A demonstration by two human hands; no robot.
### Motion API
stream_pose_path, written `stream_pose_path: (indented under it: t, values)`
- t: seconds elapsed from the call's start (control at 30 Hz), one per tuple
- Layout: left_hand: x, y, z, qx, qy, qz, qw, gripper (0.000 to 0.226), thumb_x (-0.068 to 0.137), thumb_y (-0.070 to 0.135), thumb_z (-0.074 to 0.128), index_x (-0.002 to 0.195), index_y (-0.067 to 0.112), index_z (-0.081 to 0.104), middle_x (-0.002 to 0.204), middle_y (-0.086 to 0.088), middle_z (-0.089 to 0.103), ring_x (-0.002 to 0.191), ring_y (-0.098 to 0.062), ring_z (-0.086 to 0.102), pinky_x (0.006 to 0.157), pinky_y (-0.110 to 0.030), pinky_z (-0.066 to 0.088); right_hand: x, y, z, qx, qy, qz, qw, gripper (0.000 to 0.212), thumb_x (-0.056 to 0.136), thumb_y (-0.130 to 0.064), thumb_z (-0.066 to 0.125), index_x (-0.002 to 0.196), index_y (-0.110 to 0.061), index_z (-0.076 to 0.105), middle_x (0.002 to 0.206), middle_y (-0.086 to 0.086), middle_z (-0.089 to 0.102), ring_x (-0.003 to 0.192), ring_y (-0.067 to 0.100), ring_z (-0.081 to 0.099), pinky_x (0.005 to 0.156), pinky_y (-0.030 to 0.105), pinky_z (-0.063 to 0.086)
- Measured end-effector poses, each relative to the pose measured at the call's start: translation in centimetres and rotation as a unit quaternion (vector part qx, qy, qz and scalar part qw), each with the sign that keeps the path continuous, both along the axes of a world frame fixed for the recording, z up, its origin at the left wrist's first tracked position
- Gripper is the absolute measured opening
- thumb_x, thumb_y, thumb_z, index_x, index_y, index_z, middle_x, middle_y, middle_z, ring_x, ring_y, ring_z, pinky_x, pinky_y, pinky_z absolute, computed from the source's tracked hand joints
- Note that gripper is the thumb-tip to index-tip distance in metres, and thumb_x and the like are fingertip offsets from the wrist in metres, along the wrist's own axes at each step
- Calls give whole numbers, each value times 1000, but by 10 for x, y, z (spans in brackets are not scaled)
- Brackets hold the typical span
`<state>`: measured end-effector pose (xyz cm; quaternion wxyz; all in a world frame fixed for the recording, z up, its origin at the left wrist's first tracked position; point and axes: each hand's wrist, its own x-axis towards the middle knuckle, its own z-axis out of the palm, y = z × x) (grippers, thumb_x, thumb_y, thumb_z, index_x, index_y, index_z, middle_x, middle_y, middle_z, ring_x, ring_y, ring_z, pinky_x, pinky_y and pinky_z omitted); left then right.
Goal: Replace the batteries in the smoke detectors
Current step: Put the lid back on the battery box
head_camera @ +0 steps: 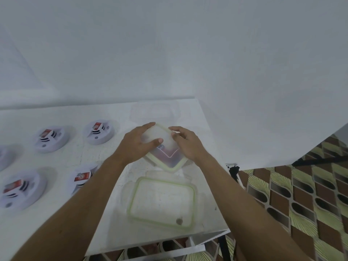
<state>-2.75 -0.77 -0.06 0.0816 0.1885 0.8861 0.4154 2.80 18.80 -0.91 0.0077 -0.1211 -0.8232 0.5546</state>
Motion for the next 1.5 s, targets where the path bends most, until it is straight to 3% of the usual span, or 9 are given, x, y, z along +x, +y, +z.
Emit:
stream_pose_path:
  t: [0.13, 0.4, 0.67, 0.87, 1.07, 1.2, 1.3, 1.37, 1.5]
  values:
    - [1, 0, -1, 41, -17, 18, 999, 62, 78, 54, 73, 135, 46, 51, 126, 20, 50, 117, -2, 43, 96, -22, 31, 0, -1, -2, -3, 5, -6, 1000, 29, 100, -35, 50, 124, -35, 66, 109, -8, 73, 101, 12, 68, 100, 34, 50]
    - [1, 0, -6, 57, -31, 26, 998, 65, 73, 63, 71, 133, 50, 52, 142, 11, 52, 128, -4, 45, 107, -23, 34, 1, -3, 0, 2, 7, -12, 1000, 27, 100, -34, 50, 123, -35, 66, 109, -8, 72, 99, 12, 68, 92, 29, 50]
    - [15, 3, -4, 73, -36, 70, 994, 60, 78, 58, 72, 134, 46, 52, 142, 17, 49, 122, 3, 40, 100, -18, 29, 10, 0, 6, 42, 40, -89, 994, 29, 101, -31, 53, 127, -22, 62, 118, -10, 64, 99, 12, 61, 89, 24, 41]
    - [41, 20, -8, 46, 26, 169, 984, 57, 95, 52, 50, 146, 26, 43, 144, -5, 50, 135, -20, 42, 101, -21, 25, 33, -1, -9, -61, 59, -180, 980, 35, 98, -30, 57, 130, -18, 50, 128, -7, 53, 113, 12, 53, 92, 24, 39]
    - [64, 22, 0, -4, 12, 114, 993, 61, 100, 52, 36, 152, 21, 30, 147, -10, 47, 134, -28, 44, 109, -38, 32, 41, 1, -19, -140, 55, -217, 964, 34, 100, -38, 55, 128, -20, 46, 115, -15, 52, 105, 4, 55, 83, 21, 41]
    - [63, -2, 5, -59, 5, 22, 998, 67, 92, 68, 35, 148, 33, 34, 129, -5, 61, 103, -23, 67, 99, -43, 47, 30, 11, -18, -150, 46, -224, 962, 31, 102, -40, 48, 129, -25, 47, 121, -4, 56, 113, 19, 56, 88, 31, 45]
    - [53, -10, 10, -103, 66, 31, 992, 58, 90, 69, 35, 132, 33, 53, 93, 6, 69, 87, -18, 66, 84, -37, 49, 24, 17, -16, -134, 46, -193, 971, 29, 102, -41, 47, 129, -30, 47, 109, -8, 57, 105, 17, 57, 82, 29, 43]
    - [42, -6, 15, -81, 128, 61, 987, 48, 93, 60, 44, 120, 26, 64, 85, 5, 64, 86, -18, 59, 76, -33, 45, 21, 20, -16, -108, 60, -165, 979, 30, 102, -42, 49, 131, -35, 48, 104, -17, 57, 101, 12, 59, 82, 27, 45]
    - [14, 8, 14, -42, 111, -18, 993, 57, 87, 63, 53, 131, 28, 56, 128, -1, 55, 121, -23, 48, 100, -38, 40, 11, 30, -15, -73, 59, -97, 991, 26, 101, -44, 52, 126, -39, 54, 111, -17, 61, 105, 14, 63, 90, 31, 52]
